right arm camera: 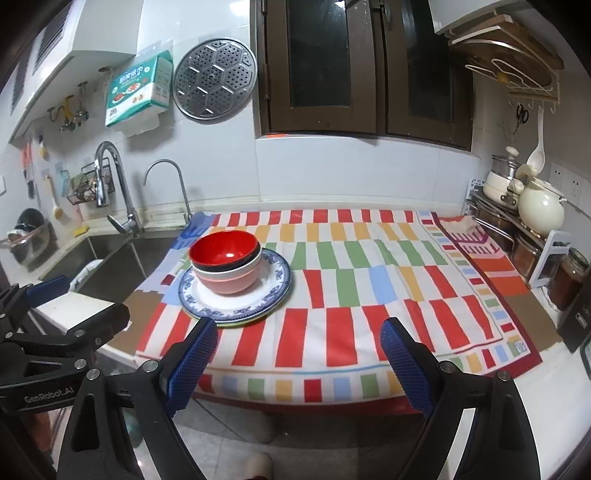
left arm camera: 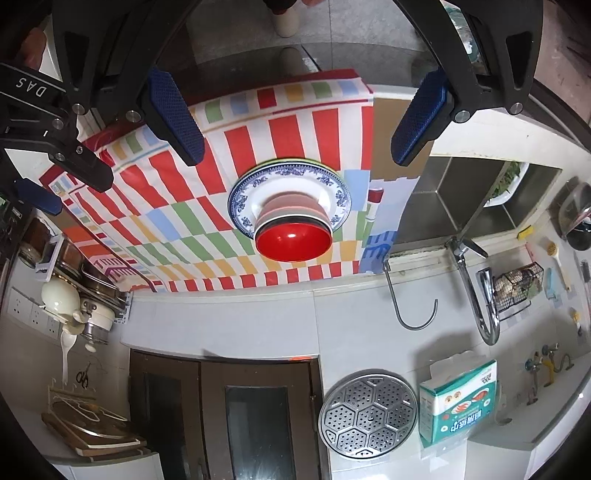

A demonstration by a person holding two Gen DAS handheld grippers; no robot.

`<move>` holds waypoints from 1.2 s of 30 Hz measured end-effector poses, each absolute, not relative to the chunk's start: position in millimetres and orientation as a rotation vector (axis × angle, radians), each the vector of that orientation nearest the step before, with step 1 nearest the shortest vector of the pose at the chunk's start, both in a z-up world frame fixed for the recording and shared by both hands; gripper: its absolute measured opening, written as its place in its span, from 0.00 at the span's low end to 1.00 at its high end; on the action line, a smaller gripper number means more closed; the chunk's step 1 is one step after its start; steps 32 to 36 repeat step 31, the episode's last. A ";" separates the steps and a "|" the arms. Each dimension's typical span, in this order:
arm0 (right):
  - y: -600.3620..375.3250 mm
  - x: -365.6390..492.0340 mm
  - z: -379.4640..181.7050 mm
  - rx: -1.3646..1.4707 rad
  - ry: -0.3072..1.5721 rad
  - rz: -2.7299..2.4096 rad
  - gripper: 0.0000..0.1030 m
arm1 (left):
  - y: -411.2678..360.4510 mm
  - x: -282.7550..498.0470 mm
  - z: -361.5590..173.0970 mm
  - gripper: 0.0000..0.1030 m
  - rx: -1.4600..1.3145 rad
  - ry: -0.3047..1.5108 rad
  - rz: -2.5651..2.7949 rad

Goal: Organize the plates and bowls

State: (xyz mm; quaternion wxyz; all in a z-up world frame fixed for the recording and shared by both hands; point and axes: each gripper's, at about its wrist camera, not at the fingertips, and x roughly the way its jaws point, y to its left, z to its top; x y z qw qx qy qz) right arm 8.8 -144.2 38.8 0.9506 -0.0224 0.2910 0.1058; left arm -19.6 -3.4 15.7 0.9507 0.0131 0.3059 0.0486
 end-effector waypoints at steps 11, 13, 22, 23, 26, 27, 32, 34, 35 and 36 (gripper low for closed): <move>-145.3 -19.1 41.1 -0.033 0.584 0.218 0.88 | -6.2 -47.6 19.8 1.00 0.036 0.614 0.102; -144.1 -21.3 41.9 -0.035 0.583 0.219 0.88 | -5.8 -49.9 19.8 1.00 0.033 0.614 0.102; -139.6 -30.8 41.0 -0.040 0.581 0.228 0.88 | -0.6 -60.6 20.1 1.00 0.026 0.611 0.107; -138.9 -31.3 40.9 -0.041 0.581 0.228 0.88 | 0.3 -61.4 19.8 1.00 0.023 0.611 0.108; -136.9 -32.5 40.8 -0.044 0.580 0.233 0.88 | 2.5 -62.4 19.7 1.00 0.015 0.616 0.108; -136.3 -32.9 40.6 -0.046 0.580 0.233 0.88 | 2.8 -62.7 19.4 1.00 0.012 0.618 0.107; -136.8 -33.8 38.9 -0.047 0.586 0.236 0.88 | 2.4 -63.6 18.1 1.00 0.007 0.623 0.099; -136.8 -33.8 38.9 -0.047 0.586 0.236 0.88 | 2.4 -63.6 18.1 1.00 0.007 0.623 0.099; -136.8 -33.8 38.9 -0.047 0.586 0.236 0.88 | 2.4 -63.6 18.1 1.00 0.007 0.623 0.099; -136.8 -33.8 38.9 -0.047 0.586 0.236 0.88 | 2.4 -63.6 18.1 1.00 0.007 0.623 0.099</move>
